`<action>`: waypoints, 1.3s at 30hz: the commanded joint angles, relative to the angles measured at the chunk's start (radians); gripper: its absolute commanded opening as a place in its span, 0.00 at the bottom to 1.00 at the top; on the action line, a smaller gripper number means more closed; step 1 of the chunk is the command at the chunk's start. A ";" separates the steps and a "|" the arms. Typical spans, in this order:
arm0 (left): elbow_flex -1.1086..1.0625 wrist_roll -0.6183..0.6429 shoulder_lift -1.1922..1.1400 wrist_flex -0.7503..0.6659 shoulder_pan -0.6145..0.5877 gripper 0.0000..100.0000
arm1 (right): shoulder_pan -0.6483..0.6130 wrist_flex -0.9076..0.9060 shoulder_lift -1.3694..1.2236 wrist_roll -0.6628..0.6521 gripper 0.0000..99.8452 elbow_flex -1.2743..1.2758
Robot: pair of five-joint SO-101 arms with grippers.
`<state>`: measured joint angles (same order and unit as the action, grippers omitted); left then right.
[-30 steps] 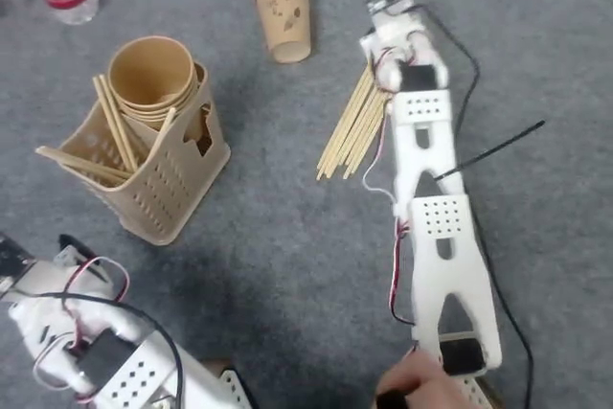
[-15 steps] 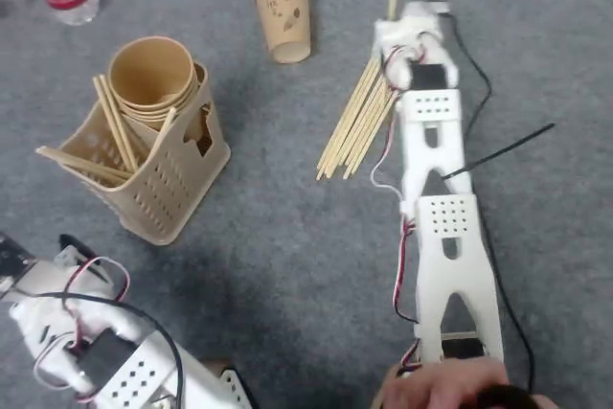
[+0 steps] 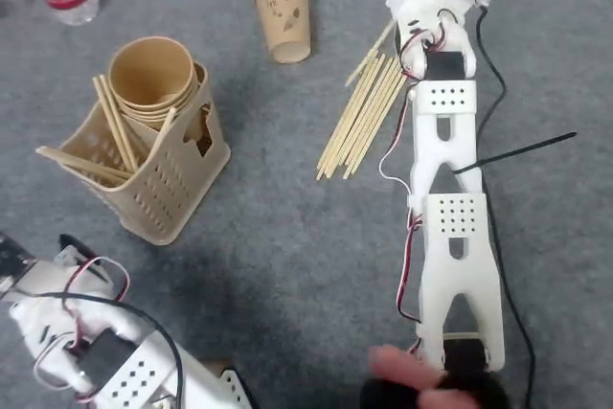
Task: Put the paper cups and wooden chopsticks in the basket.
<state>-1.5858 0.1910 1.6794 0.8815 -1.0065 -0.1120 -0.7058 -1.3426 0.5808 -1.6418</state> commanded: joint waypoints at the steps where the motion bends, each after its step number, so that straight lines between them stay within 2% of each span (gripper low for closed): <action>1: 0.004 -0.015 0.008 -0.017 0.009 0.19 | -0.018 0.053 -0.028 -0.023 0.01 -0.038; 7: 0.004 -0.015 0.008 -0.017 0.009 0.19 | -0.025 0.145 -0.101 -0.028 0.01 -0.038; 13: 0.004 -0.015 0.008 -0.017 0.009 0.19 | 0.048 0.111 -0.062 -0.029 0.01 -0.041; 17: 0.004 -0.015 0.008 -0.018 0.009 0.19 | 0.094 0.004 -0.004 -0.057 0.01 -0.040; 19: 0.004 -0.015 0.008 -0.017 0.018 0.19 | 0.096 -0.077 0.021 -0.218 0.01 -0.040; 25: 0.002 -0.017 0.008 -0.015 0.035 0.19 | 0.019 -0.323 0.024 -0.997 0.01 -0.029; 27: 0.002 -0.017 0.008 -0.015 0.037 0.19 | 0.001 -0.334 0.024 -1.178 0.01 0.000; 32: -0.004 -0.017 0.008 -0.015 0.038 0.19 | -0.021 -0.277 0.022 -1.300 0.01 0.077; 34: -0.004 -0.017 0.008 -0.015 0.038 0.19 | -0.021 -0.180 0.007 -1.332 0.01 0.107; 39: -0.005 -0.017 0.008 -0.017 0.040 0.19 | -0.024 0.193 -0.119 -1.405 0.01 0.117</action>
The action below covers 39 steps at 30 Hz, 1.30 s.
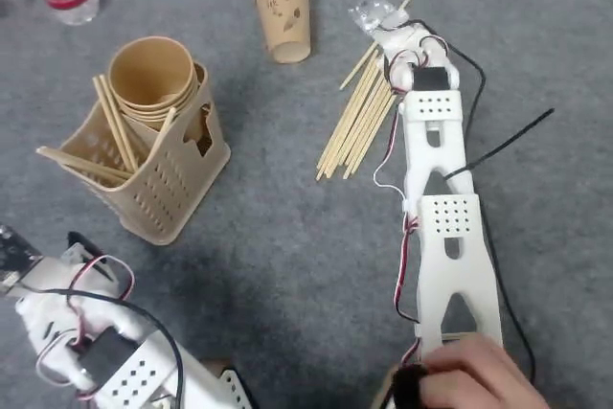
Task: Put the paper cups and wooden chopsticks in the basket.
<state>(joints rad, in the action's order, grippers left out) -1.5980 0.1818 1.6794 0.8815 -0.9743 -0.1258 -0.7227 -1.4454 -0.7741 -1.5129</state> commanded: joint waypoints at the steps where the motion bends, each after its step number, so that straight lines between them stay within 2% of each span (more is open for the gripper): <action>1: 0.007 -0.008 0.008 -0.017 0.008 0.19 | -0.015 0.282 -0.044 -0.068 0.01 -0.012; 5: 0.007 -0.008 0.008 -0.017 0.008 0.19 | -0.038 0.498 -0.143 -0.184 0.01 -0.011; 9: 0.007 -0.009 0.008 -0.017 0.008 0.19 | -0.039 0.558 -0.205 -0.325 0.01 -0.011; 15: 0.007 -0.009 0.008 -0.017 0.008 0.19 | -0.039 0.556 -0.216 -0.224 0.01 -0.011; 19: 0.007 -0.009 0.008 -0.017 0.008 0.19 | -0.039 0.522 -0.214 -0.226 0.01 -0.012; 22: 0.007 -0.009 0.008 -0.017 0.008 0.19 | -0.039 0.351 -0.194 -0.227 0.01 -0.063; 26: 0.007 -0.009 0.008 -0.017 0.008 0.19 | -0.044 -0.102 -0.142 -0.227 0.01 -0.167; 29: 0.007 -0.009 0.008 -0.017 0.008 0.19 | -0.054 -0.351 -0.073 -0.219 0.01 -0.167; 39: 0.007 -0.009 0.008 -0.017 0.008 0.19 | -0.096 -0.892 0.074 -0.218 0.01 -0.167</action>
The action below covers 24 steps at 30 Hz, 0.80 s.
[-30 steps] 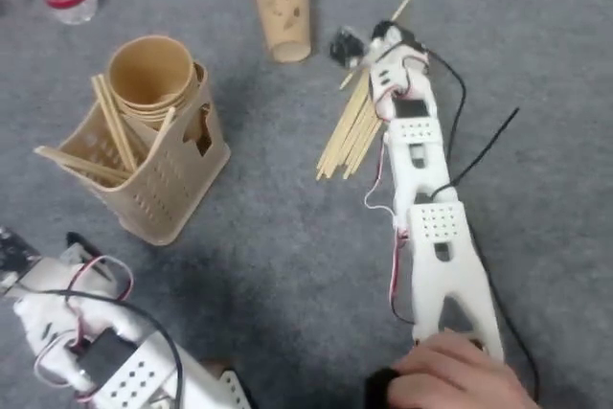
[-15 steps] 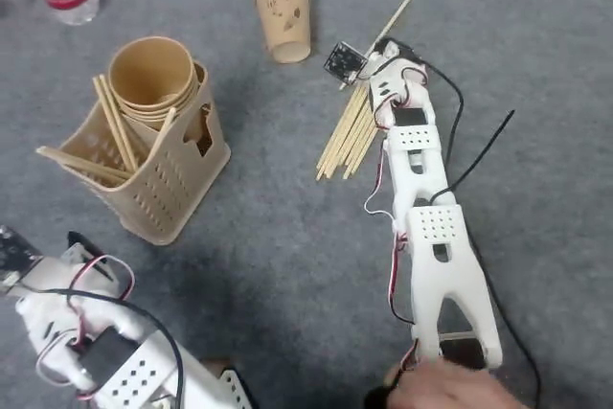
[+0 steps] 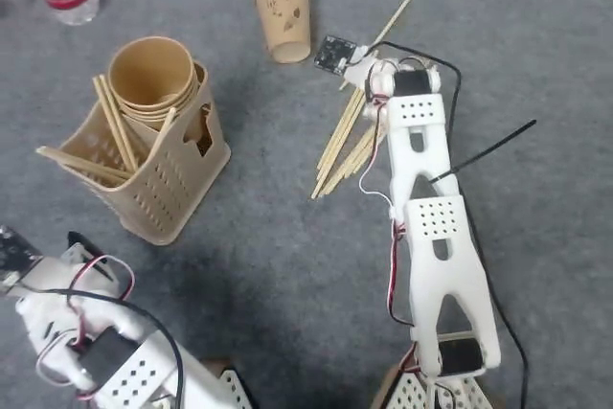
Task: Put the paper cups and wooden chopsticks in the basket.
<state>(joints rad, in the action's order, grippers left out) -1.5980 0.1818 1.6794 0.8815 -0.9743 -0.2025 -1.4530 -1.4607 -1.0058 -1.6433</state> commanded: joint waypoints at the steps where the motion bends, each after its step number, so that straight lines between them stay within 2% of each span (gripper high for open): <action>1: 0.007 -0.009 0.008 -0.017 0.006 0.19 | -0.022 -0.213 0.108 0.014 0.01 -0.037; 4: 0.007 -0.009 0.008 -0.017 0.006 0.19 | -0.015 -0.340 0.165 0.014 0.01 -0.037; 10: 0.007 -0.009 0.008 -0.017 0.006 0.19 | 0.045 -0.306 0.311 0.094 0.01 -0.037; 15: 0.007 -0.009 0.008 -0.017 0.006 0.19 | -0.001 -0.085 0.312 0.195 0.01 -0.032; 20: 0.007 -0.009 0.008 -0.017 0.006 0.19 | -0.024 0.147 0.185 0.173 0.01 -0.038; 24: 0.007 -0.009 0.008 -0.018 0.006 0.19 | -0.018 0.165 0.139 0.141 0.01 -0.037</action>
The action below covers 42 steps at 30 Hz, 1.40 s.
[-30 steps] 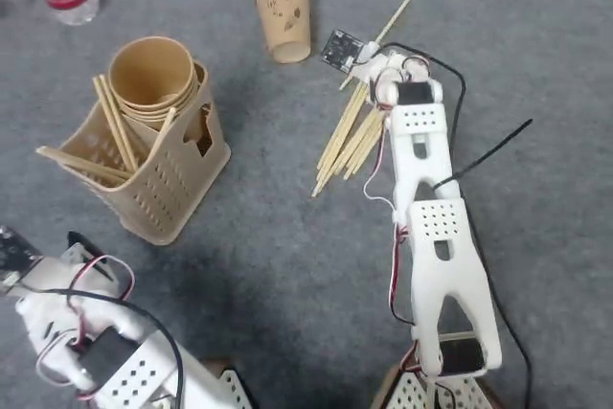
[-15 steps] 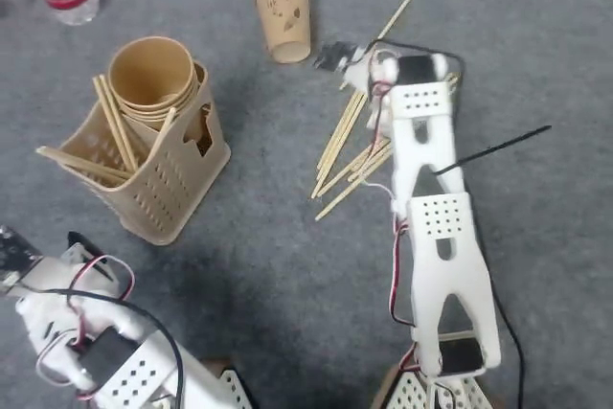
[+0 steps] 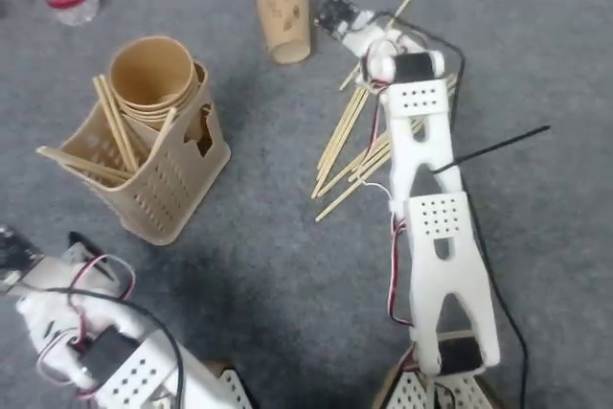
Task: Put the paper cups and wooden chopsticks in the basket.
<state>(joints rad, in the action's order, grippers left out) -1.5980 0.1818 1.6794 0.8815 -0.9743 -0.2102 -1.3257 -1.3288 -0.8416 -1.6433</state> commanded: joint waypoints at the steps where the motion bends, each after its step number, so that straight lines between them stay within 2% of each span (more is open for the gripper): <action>1: 0.007 -0.009 0.008 -0.018 0.008 0.19 | -0.010 0.041 0.001 -0.028 0.01 -0.035; 8: 0.007 -0.009 0.008 -0.018 0.008 0.19 | -0.005 0.111 -0.058 -0.031 0.01 -0.034; 19: 0.007 -0.009 0.008 -0.020 0.008 0.19 | 0.005 0.087 -0.203 -0.186 0.01 -0.034; 23: 0.005 -0.009 0.008 -0.021 0.008 0.19 | 0.031 -0.045 -0.180 -0.233 0.01 -0.038; 30: 0.005 -0.009 0.008 -0.021 0.008 0.19 | 0.056 -0.450 -0.015 -0.281 0.01 -0.038; 35: 0.005 -0.009 0.008 -0.020 0.008 0.19 | 0.105 -0.466 0.114 -0.186 0.01 -0.038; 40: 0.005 -0.009 0.008 -0.018 0.008 0.19 | 0.128 -0.469 0.225 0.011 0.01 -0.032; 42: 0.005 -0.009 0.008 -0.017 0.008 0.19 | 0.140 -0.470 0.240 0.005 0.01 -0.032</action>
<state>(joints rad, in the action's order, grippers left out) -1.5980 0.1818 1.6794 0.8815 -0.9743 -0.0936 -1.7568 -1.1876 -0.8677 -1.6678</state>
